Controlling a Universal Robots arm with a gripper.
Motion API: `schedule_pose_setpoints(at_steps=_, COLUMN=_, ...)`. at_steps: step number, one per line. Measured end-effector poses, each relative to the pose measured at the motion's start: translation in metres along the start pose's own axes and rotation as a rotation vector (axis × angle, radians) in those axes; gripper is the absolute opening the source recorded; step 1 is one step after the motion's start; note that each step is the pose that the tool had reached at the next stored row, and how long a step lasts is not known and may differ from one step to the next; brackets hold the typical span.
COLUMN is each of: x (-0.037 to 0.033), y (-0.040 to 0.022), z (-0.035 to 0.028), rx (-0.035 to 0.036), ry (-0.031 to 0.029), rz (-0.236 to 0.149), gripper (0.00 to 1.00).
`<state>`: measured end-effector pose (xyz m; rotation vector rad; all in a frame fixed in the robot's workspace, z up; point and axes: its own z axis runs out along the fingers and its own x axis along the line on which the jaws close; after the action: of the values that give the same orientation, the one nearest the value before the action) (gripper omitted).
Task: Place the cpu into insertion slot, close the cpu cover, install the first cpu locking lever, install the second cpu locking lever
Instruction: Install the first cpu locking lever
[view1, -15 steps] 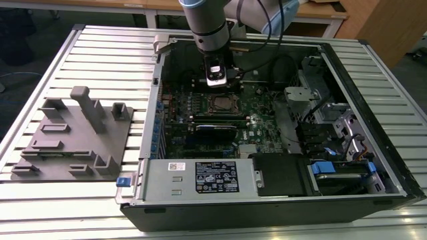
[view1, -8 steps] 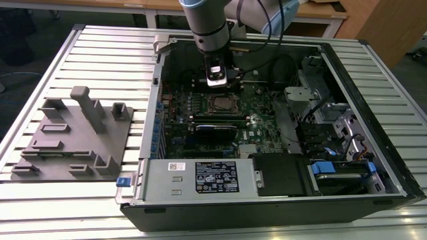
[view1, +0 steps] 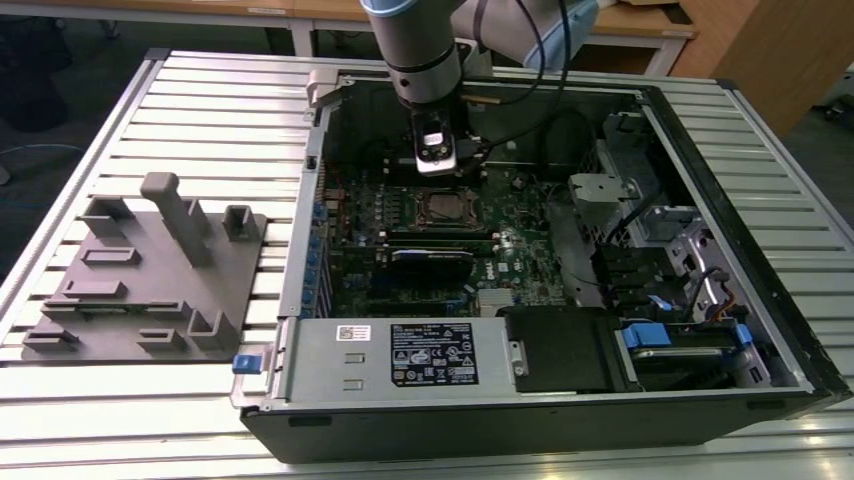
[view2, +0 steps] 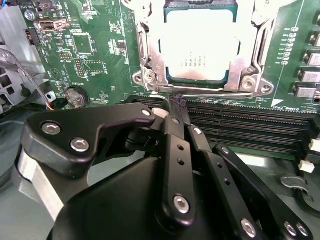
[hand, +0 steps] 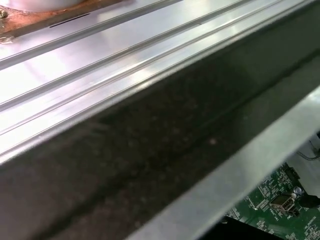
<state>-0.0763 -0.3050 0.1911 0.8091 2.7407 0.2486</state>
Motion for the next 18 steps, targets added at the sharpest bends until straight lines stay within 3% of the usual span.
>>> schedule_pose_setpoints(at_steps=18, x=0.0001, y=0.0007, z=-0.0022, rx=0.001, ry=-0.0007, rz=0.0, gripper=0.1)
